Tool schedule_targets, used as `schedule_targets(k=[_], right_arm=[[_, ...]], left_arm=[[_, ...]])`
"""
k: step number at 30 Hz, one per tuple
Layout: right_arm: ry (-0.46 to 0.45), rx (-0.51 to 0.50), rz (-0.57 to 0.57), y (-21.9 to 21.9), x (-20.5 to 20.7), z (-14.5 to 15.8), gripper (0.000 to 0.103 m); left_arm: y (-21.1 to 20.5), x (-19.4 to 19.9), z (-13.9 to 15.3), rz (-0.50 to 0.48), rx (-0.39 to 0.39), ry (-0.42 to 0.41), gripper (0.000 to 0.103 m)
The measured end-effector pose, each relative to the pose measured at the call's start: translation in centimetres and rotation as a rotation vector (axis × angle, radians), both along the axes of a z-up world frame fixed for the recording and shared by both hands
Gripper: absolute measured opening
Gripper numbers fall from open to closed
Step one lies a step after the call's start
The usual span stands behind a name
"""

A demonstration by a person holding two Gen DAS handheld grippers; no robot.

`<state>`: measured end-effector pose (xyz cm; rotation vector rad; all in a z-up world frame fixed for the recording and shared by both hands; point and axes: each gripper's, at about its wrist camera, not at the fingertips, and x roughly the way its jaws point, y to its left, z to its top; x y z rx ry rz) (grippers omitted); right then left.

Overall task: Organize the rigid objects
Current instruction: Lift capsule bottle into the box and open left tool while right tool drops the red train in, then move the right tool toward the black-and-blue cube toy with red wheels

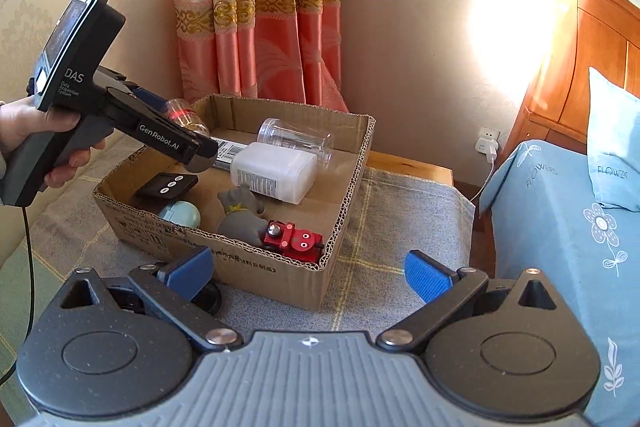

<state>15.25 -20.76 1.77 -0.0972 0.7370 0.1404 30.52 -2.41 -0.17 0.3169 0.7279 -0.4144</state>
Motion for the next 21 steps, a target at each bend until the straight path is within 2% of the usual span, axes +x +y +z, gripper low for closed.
schedule_targets(k=[5,12,15,18,21], right_arm=[[0.006,0.017,-0.007,0.0,-0.3,-0.2,0.103],[0.03,0.002,-0.04,0.7,-0.7,-1.3,0.103],[0.052,0.023,-0.059,0.8,-1.1,-2.1,0.103],[0.073,0.045,-0.072,0.8,-1.6,-2.7,0.103],[0.078,0.041,-0.084,0.9,-2.2,-3.1,0.103]], left_arm=[[0.3,-1.3,1.0,0.003,0.017,-0.023,0.101],[1.2,-5.6,1.3,0.007,0.065,-0.015,0.102],[1.8,-7.7,1.4,0.022,0.046,-0.014,0.102],[2.6,-9.8,1.5,0.041,-0.006,-0.009,0.102],[3.3,-12.1,1.0,0.093,-0.02,-0.012,0.102]])
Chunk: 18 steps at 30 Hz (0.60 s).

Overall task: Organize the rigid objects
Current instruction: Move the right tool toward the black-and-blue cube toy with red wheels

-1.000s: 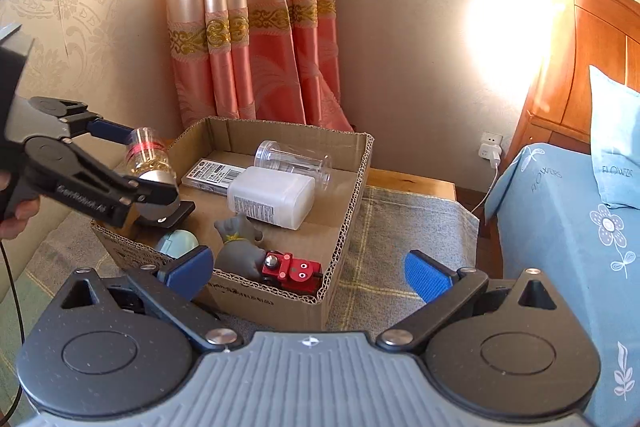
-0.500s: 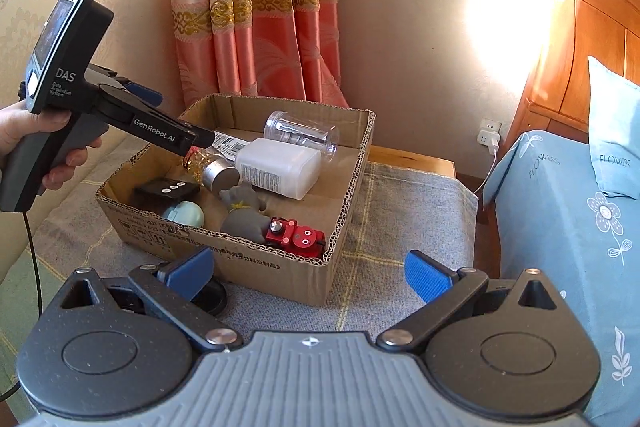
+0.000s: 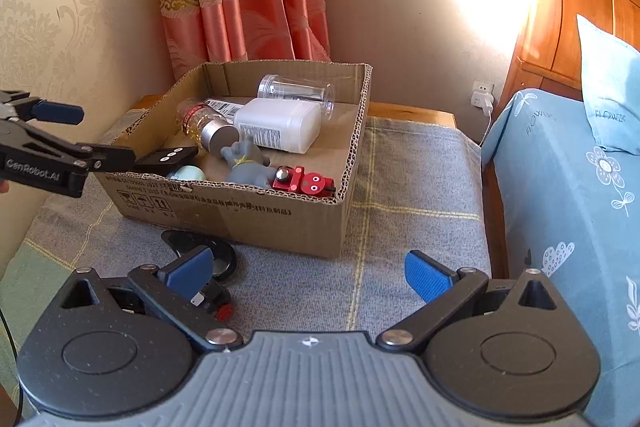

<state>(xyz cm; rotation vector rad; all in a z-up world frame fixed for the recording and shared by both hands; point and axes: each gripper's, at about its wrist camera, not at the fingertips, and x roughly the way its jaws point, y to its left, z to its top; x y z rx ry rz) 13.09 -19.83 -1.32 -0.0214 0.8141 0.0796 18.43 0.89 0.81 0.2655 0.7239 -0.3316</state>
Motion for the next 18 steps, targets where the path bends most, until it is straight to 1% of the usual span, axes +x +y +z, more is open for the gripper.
schedule_targets(k=[3,7,9,12,15,18], right_arm=[[0.01,-0.008,-0.009,0.1,-0.3,-0.4,0.103],[0.03,0.007,-0.012,0.4,-0.4,-1.0,0.103],[0.038,0.008,-0.002,0.9,-0.4,-1.2,0.103],[0.045,-0.005,0.027,2.0,-0.2,-1.4,0.103],[0.053,-0.022,0.058,3.5,0.3,-1.9,0.103],[0.069,-0.022,0.09,4.9,0.9,-2.6,0.103]], left_arm=[[0.8,-1.7,-0.7,0.074,-0.02,0.004,0.102],[2.2,-3.5,-2.0,0.2,-0.093,0.023,0.102],[2.7,-4.1,-2.8,0.252,-0.109,0.04,0.102],[3.2,-4.7,-4.0,0.315,-0.087,0.046,0.102],[3.5,-4.9,-4.6,0.327,-0.055,0.055,0.102],[3.7,-5.2,-4.8,0.331,-0.046,0.056,0.102]])
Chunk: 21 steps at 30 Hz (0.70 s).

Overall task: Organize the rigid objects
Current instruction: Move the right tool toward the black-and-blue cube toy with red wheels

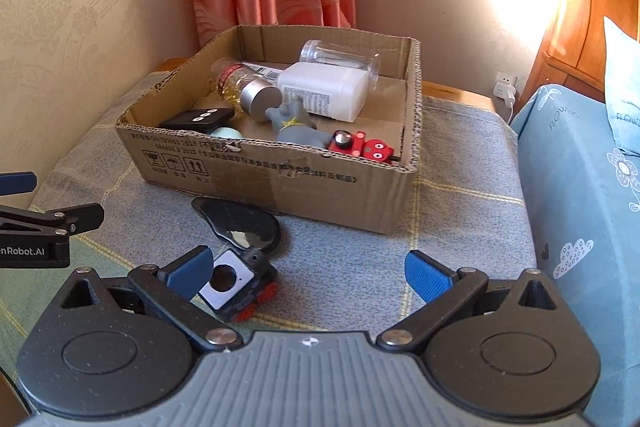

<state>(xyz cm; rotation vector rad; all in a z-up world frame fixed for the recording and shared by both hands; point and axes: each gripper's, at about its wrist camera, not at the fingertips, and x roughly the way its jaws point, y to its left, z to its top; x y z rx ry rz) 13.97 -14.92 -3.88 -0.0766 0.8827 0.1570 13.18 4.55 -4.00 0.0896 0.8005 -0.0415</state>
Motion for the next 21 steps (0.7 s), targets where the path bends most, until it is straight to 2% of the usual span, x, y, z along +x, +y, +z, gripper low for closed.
schedule_targets(k=[7,16,21], right_arm=[[0.034,-0.023,0.002,1.0,1.0,-1.5,0.103],[0.045,-0.007,-0.055,-2.2,-0.7,-1.6,0.103],[0.05,0.015,-0.135,-4.3,-0.9,-1.7,0.103]], left_arm=[[0.2,-0.9,0.0,-0.02,-0.001,-0.011,0.102],[0.4,-1.3,-0.2,-0.035,-0.021,-0.011,0.102],[0.4,-1.3,-0.2,-0.041,-0.028,-0.011,0.102]])
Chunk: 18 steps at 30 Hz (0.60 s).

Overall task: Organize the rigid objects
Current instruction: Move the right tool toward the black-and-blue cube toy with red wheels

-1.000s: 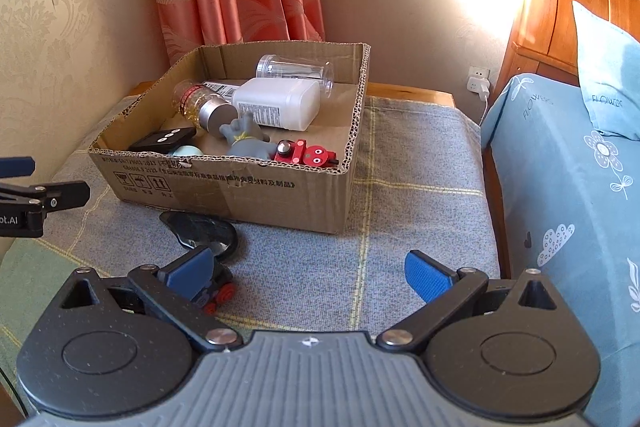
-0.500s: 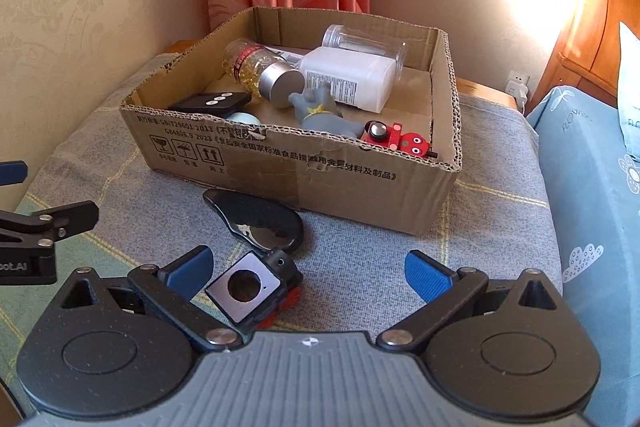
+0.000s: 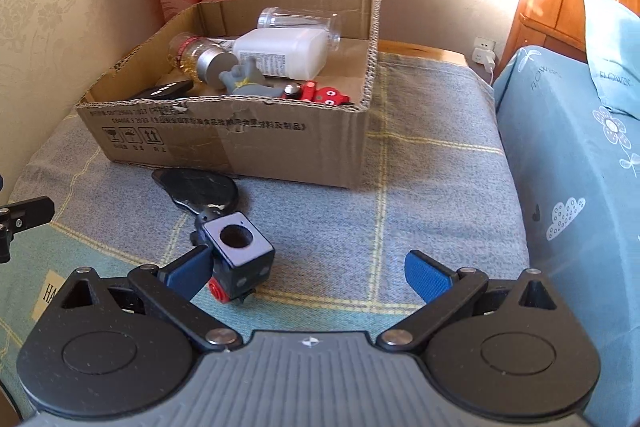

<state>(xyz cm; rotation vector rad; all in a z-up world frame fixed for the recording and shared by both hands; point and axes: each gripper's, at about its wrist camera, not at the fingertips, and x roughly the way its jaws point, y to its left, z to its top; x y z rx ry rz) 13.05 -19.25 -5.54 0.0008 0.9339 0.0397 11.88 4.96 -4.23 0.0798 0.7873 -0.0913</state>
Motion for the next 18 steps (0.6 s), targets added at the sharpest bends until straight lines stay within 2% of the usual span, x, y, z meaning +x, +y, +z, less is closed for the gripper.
schedule_targets(k=[3,7,11,14,18], right_arm=[[0.004,-0.005,-0.023,-0.5,0.2,-0.2,0.103],[-0.013,0.011,0.067,0.1,-0.2,-0.1,0.103],[-0.017,-0.074,0.187,1.9,0.2,-1.3,0.103],[-0.013,-0.142,0.223,2.5,0.8,-2.5,0.103],[-0.015,-0.127,0.215,1.9,2.1,-3.0,0.103]], left_arm=[[0.0,-0.1,0.0,-0.006,-0.005,0.002,0.102],[0.1,-0.3,0.0,-0.012,-0.007,0.001,0.102],[-0.1,-0.4,0.0,-0.026,-0.016,0.002,0.102],[-0.3,-0.5,0.0,-0.044,-0.016,0.002,0.102],[-0.7,-0.5,0.0,-0.067,-0.022,0.01,0.102]])
